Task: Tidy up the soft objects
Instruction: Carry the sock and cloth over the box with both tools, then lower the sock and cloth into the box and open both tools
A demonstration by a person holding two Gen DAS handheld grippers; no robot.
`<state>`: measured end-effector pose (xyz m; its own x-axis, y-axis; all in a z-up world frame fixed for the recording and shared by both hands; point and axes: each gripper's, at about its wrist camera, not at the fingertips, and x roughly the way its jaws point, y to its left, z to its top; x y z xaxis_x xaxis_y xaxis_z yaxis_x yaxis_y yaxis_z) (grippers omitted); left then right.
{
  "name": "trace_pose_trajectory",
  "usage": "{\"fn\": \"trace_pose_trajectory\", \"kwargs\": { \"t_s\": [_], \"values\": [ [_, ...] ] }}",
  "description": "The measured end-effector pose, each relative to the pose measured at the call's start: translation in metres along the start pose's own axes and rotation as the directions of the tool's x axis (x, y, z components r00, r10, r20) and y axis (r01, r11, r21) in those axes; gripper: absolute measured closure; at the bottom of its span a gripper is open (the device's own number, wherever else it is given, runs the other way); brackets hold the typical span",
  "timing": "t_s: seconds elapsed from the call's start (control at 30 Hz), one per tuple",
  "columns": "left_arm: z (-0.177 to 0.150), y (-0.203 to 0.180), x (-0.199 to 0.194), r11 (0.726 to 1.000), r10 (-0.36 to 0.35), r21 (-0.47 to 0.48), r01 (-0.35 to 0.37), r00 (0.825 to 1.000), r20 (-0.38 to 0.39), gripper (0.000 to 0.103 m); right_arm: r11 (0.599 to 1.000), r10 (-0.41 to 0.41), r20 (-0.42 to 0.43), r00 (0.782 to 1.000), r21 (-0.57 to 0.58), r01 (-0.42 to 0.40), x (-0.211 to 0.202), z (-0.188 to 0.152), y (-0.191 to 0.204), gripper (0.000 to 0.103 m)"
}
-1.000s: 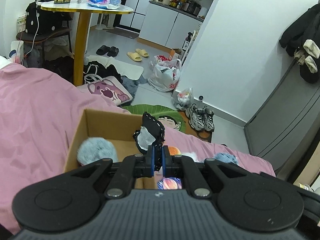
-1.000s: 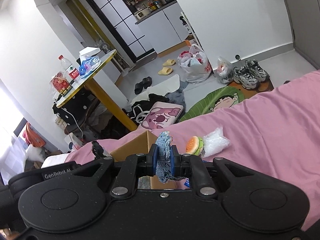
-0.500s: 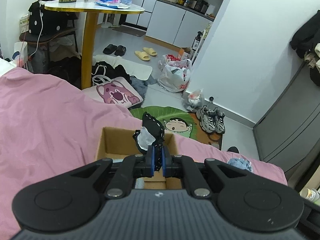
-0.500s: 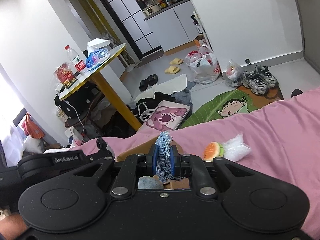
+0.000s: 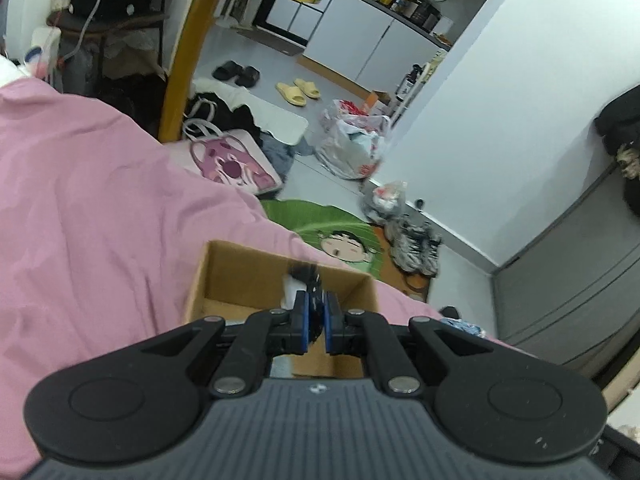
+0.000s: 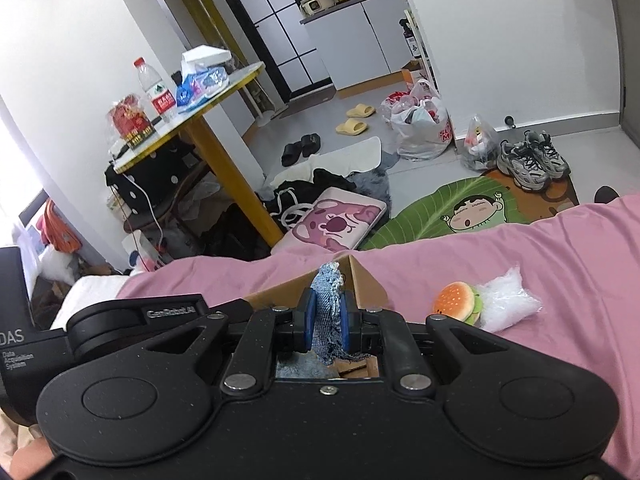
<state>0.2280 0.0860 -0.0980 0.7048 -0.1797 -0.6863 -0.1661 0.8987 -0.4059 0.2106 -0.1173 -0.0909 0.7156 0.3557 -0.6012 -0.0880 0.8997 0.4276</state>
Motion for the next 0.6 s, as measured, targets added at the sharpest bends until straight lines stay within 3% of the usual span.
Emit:
{"fn": "trace_pose_trajectory", "kwargs": {
  "t_s": [0.23, 0.6],
  "values": [
    [0.003, 0.01, 0.019, 0.999, -0.008, -0.038, 0.007, 0.999, -0.041, 0.097, 1.0, -0.018, -0.014, 1.0, 0.001, 0.018, 0.015, -0.004, 0.007, 0.09],
    [0.007, 0.03, 0.017, 0.993, -0.013, -0.12, 0.007, 0.999, -0.048, 0.093, 0.999, -0.024, -0.024, 0.999, -0.03, 0.024, 0.035, -0.003, 0.024, 0.09]
  ]
}}
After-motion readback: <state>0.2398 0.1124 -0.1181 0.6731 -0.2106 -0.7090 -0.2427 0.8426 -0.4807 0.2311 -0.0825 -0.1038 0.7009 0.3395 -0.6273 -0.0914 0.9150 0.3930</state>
